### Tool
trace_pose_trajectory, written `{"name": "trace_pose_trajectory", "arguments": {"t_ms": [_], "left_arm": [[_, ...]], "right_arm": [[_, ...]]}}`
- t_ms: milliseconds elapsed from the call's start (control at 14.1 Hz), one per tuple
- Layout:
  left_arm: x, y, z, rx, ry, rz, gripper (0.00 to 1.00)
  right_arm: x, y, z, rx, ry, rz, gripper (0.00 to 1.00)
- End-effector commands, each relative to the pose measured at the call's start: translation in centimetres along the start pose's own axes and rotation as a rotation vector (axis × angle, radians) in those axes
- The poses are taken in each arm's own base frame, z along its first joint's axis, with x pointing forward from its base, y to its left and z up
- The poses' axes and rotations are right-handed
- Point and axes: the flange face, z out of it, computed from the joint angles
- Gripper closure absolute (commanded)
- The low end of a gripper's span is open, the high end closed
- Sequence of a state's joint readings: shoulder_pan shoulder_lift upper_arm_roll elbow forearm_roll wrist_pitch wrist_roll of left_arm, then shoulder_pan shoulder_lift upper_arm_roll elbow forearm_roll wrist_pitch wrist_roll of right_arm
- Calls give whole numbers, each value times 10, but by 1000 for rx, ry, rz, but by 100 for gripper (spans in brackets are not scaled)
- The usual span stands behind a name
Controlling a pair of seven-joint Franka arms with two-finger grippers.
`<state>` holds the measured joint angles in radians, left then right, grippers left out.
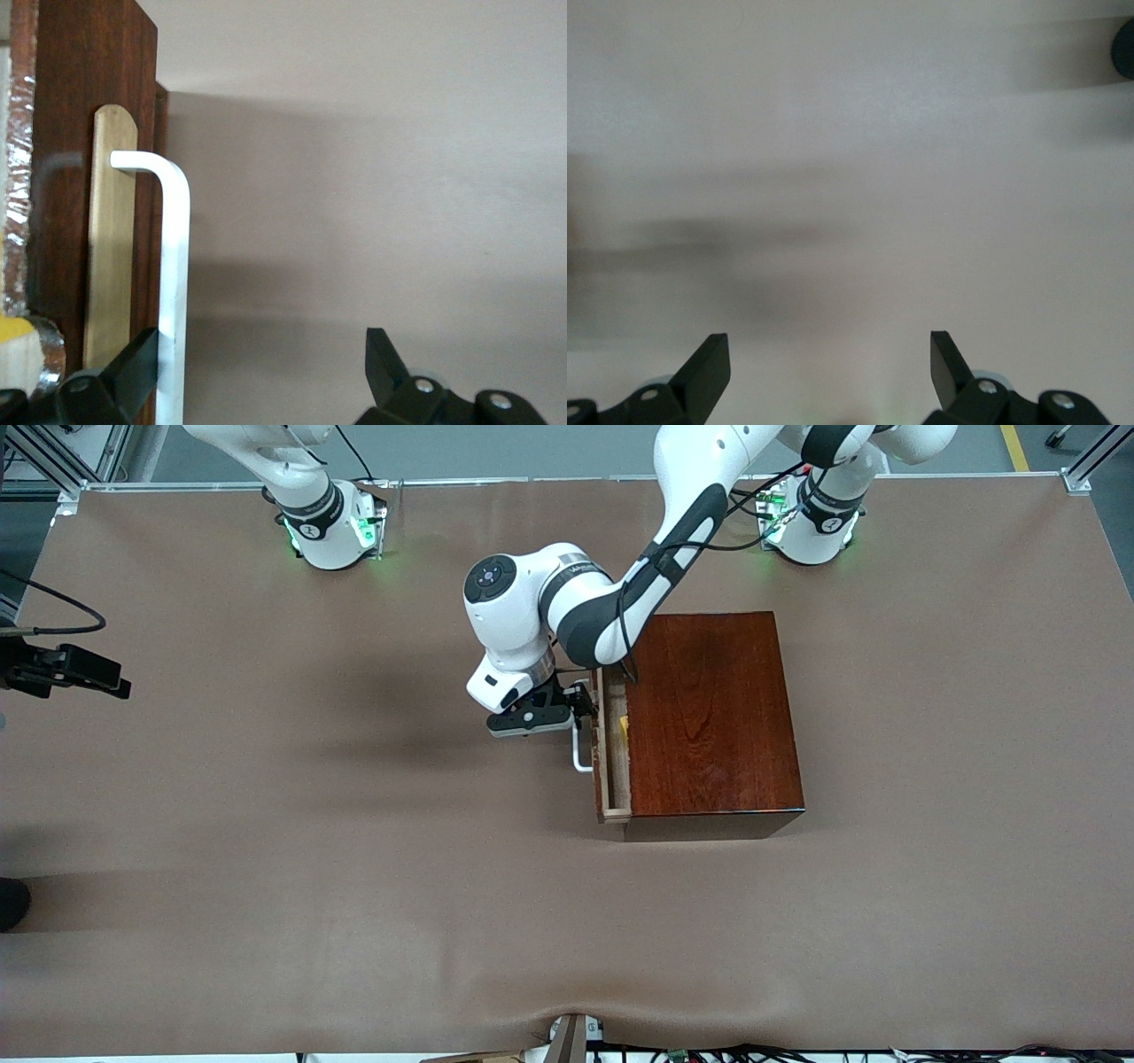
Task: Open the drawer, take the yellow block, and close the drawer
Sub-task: 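Pull the drawer open by its handle with the left gripper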
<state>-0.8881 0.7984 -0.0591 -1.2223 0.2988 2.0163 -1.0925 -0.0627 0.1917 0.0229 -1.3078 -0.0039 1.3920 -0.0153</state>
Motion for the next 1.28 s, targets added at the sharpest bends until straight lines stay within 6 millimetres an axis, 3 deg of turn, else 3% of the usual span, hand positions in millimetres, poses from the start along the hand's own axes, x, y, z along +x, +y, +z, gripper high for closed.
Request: {"name": "trace_pose_trajectory", "arguments": {"t_ms": [0,569,1208], "left_arm": [[-6,40,-1,-156,71,1,0],[-16,57,2,-228,91,-18,0],[-21,71,-18,-290,72,-41,0]], "right_arm": [[-1,0,2,-7,-11,8,0],[-1,5,2,0,-12,19,0],[-1,6,1,-11,-5,16,0]]}}
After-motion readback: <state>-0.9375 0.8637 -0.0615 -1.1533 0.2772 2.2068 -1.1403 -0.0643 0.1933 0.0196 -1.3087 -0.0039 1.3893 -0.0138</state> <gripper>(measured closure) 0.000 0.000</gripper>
